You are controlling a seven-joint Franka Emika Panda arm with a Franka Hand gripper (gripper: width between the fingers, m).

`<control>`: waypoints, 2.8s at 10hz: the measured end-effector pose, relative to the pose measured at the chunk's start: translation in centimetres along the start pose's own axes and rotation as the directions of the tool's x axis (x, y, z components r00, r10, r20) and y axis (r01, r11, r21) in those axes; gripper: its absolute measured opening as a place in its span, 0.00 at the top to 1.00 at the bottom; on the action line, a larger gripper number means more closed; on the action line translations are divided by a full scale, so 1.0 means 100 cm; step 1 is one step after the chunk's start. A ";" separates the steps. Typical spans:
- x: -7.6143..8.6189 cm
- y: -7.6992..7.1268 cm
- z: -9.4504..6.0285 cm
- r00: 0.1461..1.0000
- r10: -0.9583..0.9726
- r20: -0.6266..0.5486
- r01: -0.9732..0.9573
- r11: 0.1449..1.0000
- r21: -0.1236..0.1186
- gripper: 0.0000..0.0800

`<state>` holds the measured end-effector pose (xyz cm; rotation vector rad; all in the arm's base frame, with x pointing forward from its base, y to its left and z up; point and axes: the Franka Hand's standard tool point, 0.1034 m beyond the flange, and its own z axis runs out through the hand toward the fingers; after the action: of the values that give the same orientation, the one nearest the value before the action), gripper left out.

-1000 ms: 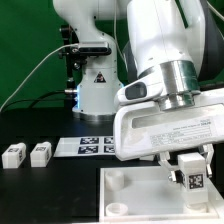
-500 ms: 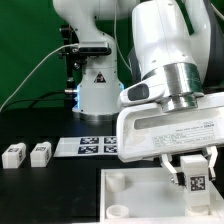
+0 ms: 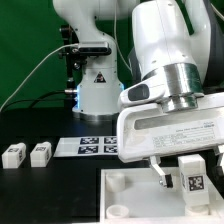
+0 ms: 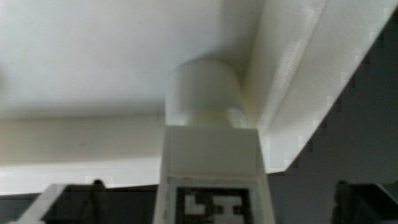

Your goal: Assemble one leg

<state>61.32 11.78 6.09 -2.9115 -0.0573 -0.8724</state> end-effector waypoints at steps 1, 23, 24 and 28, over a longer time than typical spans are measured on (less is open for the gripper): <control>0.000 0.000 0.000 1.000 0.000 0.000 0.000 1.000 0.000 0.19; 0.015 -0.004 -0.023 0.745 -0.022 0.666 -0.050 0.995 0.089 0.19; 0.017 -0.002 -0.021 0.748 -0.016 0.663 -0.055 0.995 0.086 0.19; 0.010 -0.007 -0.009 0.783 -0.010 0.621 -0.048 0.996 0.075 0.34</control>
Offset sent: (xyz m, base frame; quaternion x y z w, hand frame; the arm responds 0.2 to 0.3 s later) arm 0.0000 0.0000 0.0000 0.0000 0.0000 0.0000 1.0000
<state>61.60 12.36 7.47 -2.9639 -0.1112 0.1358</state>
